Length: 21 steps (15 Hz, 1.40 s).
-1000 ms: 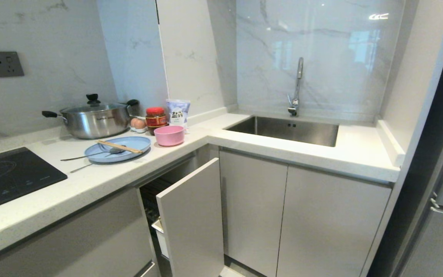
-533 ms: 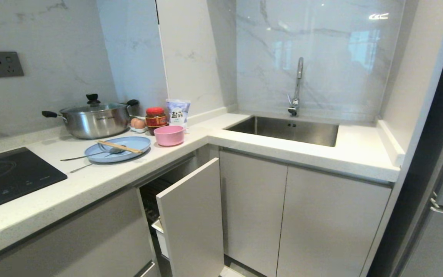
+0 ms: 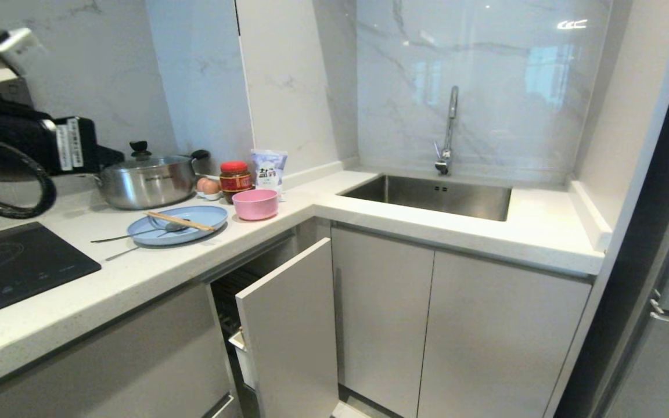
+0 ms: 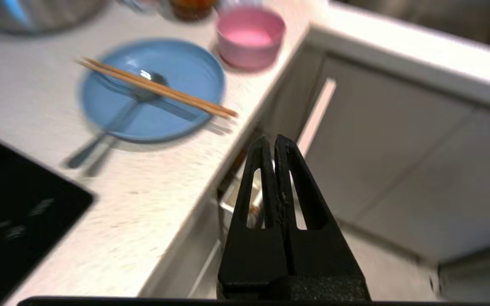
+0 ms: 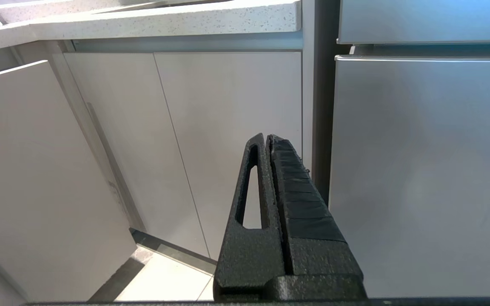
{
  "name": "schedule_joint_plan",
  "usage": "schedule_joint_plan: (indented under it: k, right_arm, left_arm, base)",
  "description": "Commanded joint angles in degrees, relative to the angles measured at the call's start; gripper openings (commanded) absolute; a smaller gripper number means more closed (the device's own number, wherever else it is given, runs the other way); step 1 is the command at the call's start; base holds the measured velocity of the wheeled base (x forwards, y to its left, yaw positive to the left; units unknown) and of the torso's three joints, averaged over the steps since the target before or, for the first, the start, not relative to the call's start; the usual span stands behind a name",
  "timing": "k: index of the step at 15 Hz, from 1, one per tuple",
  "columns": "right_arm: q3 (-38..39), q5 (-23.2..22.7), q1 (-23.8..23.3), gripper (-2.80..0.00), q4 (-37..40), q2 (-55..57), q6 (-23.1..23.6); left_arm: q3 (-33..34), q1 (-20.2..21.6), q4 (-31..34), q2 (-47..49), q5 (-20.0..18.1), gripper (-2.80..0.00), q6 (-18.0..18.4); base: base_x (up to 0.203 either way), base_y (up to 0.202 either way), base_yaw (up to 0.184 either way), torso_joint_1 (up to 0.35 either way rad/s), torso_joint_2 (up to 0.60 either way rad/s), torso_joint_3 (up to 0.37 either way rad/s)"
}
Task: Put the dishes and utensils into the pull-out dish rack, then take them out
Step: Open the cupboard
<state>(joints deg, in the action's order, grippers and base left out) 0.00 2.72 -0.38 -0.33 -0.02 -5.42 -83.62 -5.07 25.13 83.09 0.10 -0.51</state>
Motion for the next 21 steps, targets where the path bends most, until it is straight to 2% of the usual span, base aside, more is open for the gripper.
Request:
schedule_joint_plan:
  k: [1,6,15,21]
  right_arm:
    - [0.0,0.0,0.0,-2.80,0.0,-0.2,0.0]
    - [0.0,0.0,-0.1,-2.80,0.0,-0.2,0.0]
    - [0.0,0.0,0.0,-2.80,0.0,-0.2,0.0]
    - [0.0,0.0,0.0,-2.80,0.0,-0.2,0.0]
  left_arm:
    - [-1.3,-2.8,0.5,9.5,0.0,-2.80,0.0]
    - [-3.1,-6.0,0.7,20.9,0.2,-2.80,-0.2]
    - [-8.2,-6.2,0.2,37.7,1.6,-2.80,-0.7]
    - [-10.2,-7.0,-0.5,44.0,2.4,-2.80,-1.0]
  base:
    - [0.000,0.000,0.000,0.000,0.00,0.000]
    - [0.000,0.000,0.000,0.000,0.00,0.000]
    - [0.000,0.000,0.000,0.000,0.00,0.000]
    - [0.000,0.000,0.000,0.000,0.00,0.000]
